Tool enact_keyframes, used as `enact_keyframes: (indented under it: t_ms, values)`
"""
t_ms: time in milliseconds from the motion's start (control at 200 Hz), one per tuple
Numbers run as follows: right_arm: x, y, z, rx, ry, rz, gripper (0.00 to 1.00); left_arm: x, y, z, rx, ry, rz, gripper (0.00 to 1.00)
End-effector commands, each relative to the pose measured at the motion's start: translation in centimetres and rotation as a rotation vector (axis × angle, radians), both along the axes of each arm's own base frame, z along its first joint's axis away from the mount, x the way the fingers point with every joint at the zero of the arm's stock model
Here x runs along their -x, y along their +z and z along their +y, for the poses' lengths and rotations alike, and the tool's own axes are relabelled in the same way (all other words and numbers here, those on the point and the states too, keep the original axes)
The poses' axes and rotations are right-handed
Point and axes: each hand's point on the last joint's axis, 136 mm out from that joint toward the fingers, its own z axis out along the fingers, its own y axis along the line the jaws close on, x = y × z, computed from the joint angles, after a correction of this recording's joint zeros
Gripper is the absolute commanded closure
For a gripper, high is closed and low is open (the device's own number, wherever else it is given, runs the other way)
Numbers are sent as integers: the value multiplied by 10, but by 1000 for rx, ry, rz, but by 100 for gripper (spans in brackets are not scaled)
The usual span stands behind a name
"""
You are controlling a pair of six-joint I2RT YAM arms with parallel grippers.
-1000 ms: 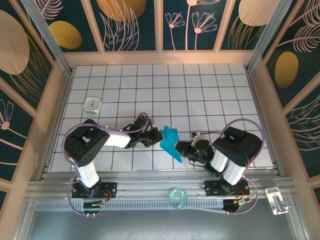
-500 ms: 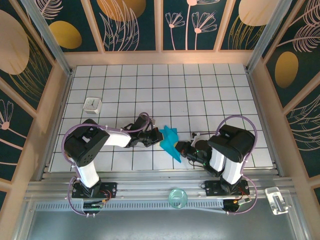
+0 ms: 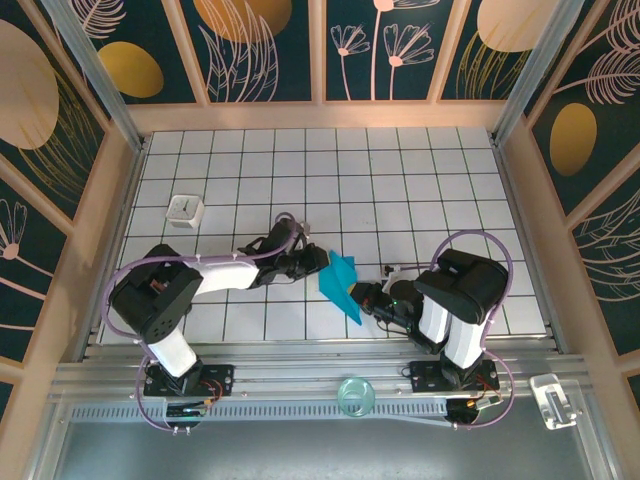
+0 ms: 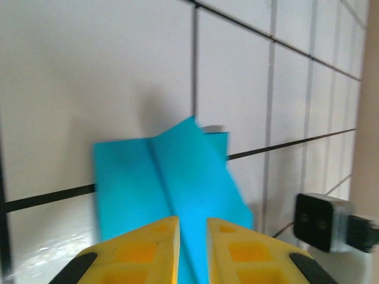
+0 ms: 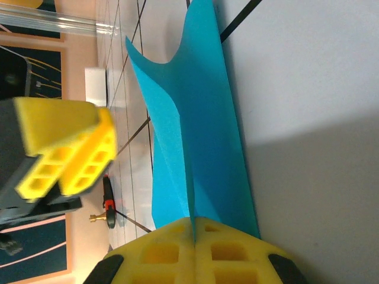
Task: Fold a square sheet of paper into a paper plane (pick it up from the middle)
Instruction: Fourth fold the wing at the center of the table.
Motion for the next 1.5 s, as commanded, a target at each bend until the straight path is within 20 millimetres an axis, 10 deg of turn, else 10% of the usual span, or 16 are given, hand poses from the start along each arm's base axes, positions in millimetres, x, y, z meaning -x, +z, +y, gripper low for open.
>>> enact_keyframes:
  t_ms: [0,455,1496]
  values:
    - [10,-38,-17,125,-34,102,100,-2,23,-15,60,-32,-37,83]
    - [10,-43,-18,141,-38,118,100,19,2,-57,115,-165,50,97]
    - [13,-52,-19,170,-41,157,100,25,-49,-35,-7,-130,100,100]
